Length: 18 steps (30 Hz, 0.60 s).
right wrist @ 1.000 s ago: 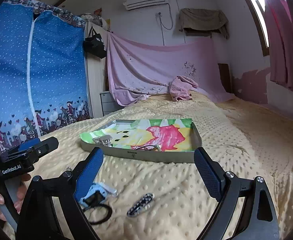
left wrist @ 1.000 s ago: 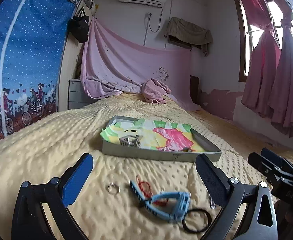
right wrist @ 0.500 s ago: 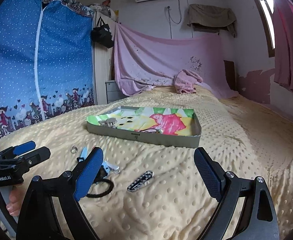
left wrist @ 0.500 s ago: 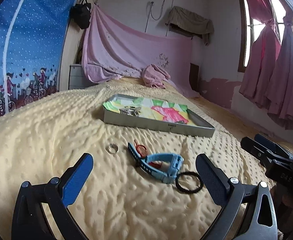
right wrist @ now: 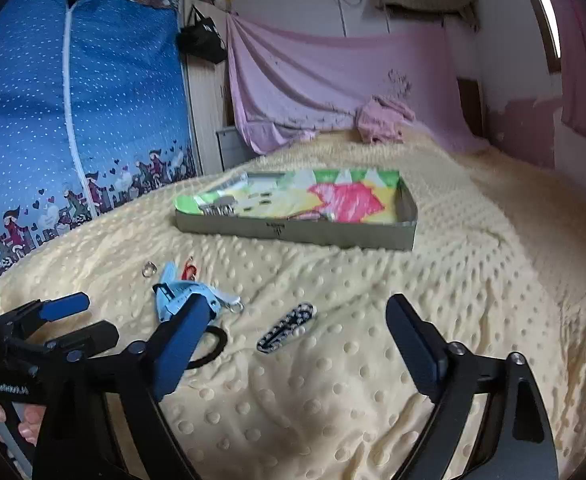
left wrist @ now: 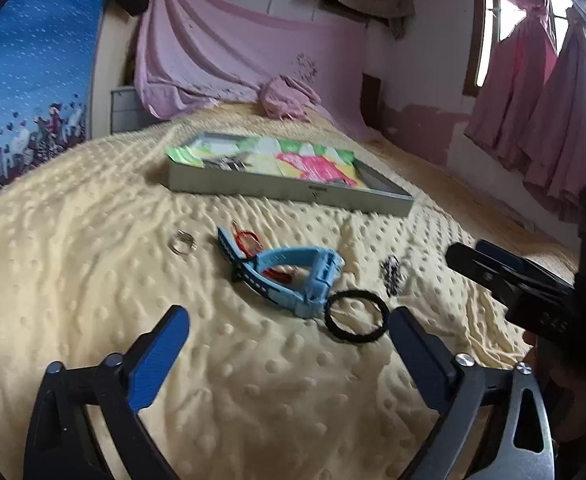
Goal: Organize jewelry
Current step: 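Move both open tools back toward the remaining jewelry, then grasp the black hair tie with the left tool while the right tool grasps the striped hair clip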
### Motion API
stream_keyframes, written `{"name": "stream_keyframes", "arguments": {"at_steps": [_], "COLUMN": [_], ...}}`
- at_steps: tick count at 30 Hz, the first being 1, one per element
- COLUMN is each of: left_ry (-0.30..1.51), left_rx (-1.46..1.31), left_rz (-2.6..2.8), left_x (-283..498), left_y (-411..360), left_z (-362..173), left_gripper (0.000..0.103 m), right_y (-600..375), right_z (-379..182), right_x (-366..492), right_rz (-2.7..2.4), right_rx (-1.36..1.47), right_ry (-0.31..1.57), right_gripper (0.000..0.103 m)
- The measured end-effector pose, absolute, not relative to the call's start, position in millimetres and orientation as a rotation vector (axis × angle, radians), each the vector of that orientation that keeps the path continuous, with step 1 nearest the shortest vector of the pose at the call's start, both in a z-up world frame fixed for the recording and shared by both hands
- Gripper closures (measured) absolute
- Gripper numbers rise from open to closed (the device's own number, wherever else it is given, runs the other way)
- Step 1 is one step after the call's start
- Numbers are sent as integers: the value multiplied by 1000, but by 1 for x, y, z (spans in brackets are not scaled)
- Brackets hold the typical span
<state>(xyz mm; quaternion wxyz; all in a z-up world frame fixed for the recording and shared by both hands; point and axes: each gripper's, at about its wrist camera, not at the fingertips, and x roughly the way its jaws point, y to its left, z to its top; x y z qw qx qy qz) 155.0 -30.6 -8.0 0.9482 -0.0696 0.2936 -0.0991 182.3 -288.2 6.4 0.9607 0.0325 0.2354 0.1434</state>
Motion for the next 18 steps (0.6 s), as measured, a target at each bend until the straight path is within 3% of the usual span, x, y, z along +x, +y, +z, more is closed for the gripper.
{"name": "stream_keyframes", "arguments": {"at_steps": [7,18], "left_ry": [739,823], "left_rx": [-197,-252], "left_rz": [-303,-338], "left_x": [175,194], "left_y": [-38,-45], "left_z": [-26,-35], "left_gripper": [33,50], "right_y": [-282,-270], "right_z": [-13,-39], "right_x": [208,241], "right_rz": [331,372], "right_rx": [87,124], "right_ry": [606,743], "right_gripper": [44,58]}}
